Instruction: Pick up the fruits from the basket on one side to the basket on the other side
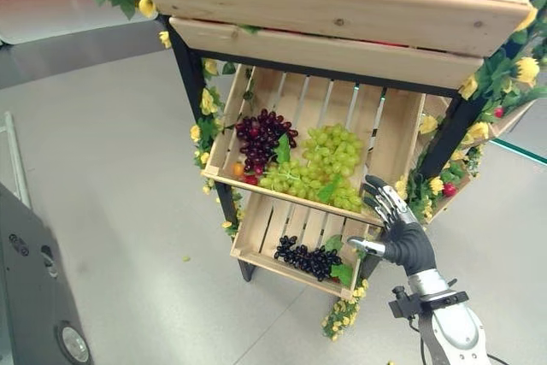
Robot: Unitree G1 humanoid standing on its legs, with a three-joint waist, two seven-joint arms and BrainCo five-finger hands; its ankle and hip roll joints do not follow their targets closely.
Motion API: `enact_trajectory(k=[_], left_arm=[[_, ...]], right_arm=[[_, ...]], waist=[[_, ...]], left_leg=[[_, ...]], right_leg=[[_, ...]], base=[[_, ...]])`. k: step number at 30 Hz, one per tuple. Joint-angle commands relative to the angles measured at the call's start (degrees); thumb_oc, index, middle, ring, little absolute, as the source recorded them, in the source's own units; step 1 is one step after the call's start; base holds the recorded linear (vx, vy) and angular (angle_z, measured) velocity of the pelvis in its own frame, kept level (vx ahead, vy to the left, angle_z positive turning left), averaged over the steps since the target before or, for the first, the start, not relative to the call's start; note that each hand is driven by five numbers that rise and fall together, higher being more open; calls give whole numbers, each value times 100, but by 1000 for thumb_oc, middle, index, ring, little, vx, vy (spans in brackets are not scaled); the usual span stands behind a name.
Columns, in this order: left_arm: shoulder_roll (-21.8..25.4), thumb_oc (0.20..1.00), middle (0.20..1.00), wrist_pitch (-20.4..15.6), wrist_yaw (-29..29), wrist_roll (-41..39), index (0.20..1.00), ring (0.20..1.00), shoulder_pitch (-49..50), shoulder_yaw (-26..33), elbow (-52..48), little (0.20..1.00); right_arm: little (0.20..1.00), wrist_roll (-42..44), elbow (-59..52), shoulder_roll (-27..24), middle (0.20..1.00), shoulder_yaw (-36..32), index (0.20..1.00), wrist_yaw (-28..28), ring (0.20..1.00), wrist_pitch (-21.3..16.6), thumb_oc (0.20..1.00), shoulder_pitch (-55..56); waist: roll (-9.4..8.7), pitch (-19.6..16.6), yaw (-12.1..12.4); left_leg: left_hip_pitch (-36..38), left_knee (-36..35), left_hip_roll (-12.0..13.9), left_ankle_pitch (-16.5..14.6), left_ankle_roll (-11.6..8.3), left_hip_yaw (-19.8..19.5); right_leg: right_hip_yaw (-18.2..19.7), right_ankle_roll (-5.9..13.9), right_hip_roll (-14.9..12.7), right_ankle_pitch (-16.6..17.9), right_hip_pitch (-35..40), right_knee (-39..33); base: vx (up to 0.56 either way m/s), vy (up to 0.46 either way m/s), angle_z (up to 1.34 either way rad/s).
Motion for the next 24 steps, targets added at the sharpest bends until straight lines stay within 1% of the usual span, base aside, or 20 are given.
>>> enact_trajectory(k=[1,2,7,11,16,19,20,24], left_arm=[[-281,1000,1000,-152,-86,-30,1000,1000,-429,22,471,1000],[-253,1000,1000,-156,-96,10,1000,1000,-422,43,452,1000],[-236,1000,1000,-154,-93,41,1000,1000,-429,77,487,1000],[-216,1000,1000,-142,-91,100,1000,1000,-403,73,489,1000],[-175,1000,1000,-167,-75,232,1000,1000,-398,-8,437,1000],[-141,1000,1000,-200,-76,319,1000,1000,-396,-38,414,1000],[-131,1000,1000,-207,-63,339,1000,1000,-403,-59,397,1000],[-94,1000,1000,-246,-39,413,1000,1000,-446,-103,376,1000]], right_arm=[[1000,343,-701,-8,1000,-387,1000,15,1000,-217,1000,191],[1000,348,-828,-51,1000,-489,1000,76,1000,-191,1000,228],[1000,377,-879,-12,1000,-618,1000,56,1000,-176,1000,288],[1000,277,-795,51,1000,-628,1000,49,1000,-116,1000,416],[1000,7,-361,199,1000,-537,1000,-39,1000,-33,1000,615],[1000,-188,-130,268,1000,-495,1000,-88,1000,-25,1000,706],[1000,-241,-27,296,1000,-469,1000,-112,1000,-11,1000,728],[1000,-483,270,342,1000,-405,1000,-191,1000,-47,1000,767]], waist=[[-191,-250,31],[-220,-286,21],[-256,-340,1],[-291,-422,-40],[-328,-473,-135],[-341,-446,-191],[-340,-427,-216],[-365,-366,-292]], left_leg=[[-477,221,6,-117,-58,-362],[-467,207,-5,-124,-36,-344],[-443,222,-38,-156,2,-286],[-356,243,-72,-219,51,-196],[-183,282,-153,-334,161,-45],[-105,282,-207,-384,212,43],[-61,279,-221,-442,234,76],[-82,313,-300,-471,304,183]], right_leg=[[-85,388,-238,-595,139,243],[-53,412,-265,-581,113,266],[18,450,-313,-565,87,314],[120,498,-340,-543,66,374],[257,582,-394,-583,86,552],[357,636,-451,-597,72,642],[388,658,-474,-644,85,677],[543,731,-536,-621,-52,779]], base=[[-28,67,-5],[-21,48,-4],[-21,62,-4],[-7,78,-14],[0,88,-14],[-5,99,-18],[-12,105,-19],[-60,113,-19]])
